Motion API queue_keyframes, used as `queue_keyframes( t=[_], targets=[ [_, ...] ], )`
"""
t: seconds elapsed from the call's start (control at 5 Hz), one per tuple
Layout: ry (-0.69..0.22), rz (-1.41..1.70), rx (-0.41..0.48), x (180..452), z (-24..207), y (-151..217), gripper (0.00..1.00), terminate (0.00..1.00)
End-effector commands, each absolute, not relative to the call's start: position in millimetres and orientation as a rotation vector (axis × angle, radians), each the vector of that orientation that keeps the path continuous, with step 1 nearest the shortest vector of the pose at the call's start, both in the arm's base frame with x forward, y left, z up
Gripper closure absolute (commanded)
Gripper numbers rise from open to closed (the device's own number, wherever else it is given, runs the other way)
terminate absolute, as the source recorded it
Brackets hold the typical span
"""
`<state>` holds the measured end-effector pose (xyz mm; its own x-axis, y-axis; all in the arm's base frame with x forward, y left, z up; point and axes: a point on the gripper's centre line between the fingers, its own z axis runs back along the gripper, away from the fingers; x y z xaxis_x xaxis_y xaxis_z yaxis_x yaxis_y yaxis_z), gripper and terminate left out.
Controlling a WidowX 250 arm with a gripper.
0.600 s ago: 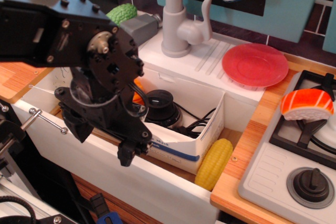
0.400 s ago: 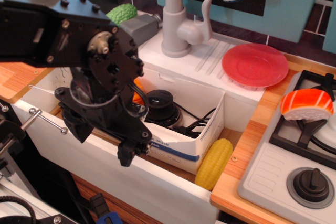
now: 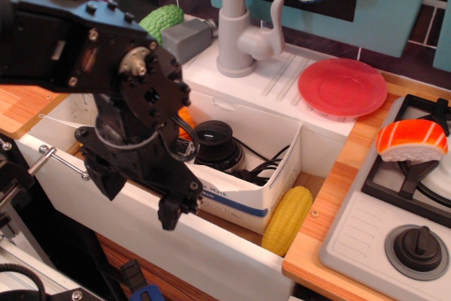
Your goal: Close white1fbox flap
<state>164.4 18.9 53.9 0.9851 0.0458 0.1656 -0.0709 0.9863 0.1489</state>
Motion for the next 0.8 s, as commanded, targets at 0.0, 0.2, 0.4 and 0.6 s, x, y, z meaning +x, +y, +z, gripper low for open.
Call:
queue_keyframes(
  t=[0.0,0.2,0.4,0.6],
  targets=[
    [-0.209,0.016,0.135,185.5,53.5,25.8,0.00,0.00],
    [-0.223,-0.011,0.128,196.9,53.1,28.2,0.00,0.00],
    [-0.241,-0.053,0.129,218.8,59.5,30.1,0.00,0.00],
    [-0.267,-0.089,0.124,244.4,63.9,26.7,0.00,0.00]
  ],
)
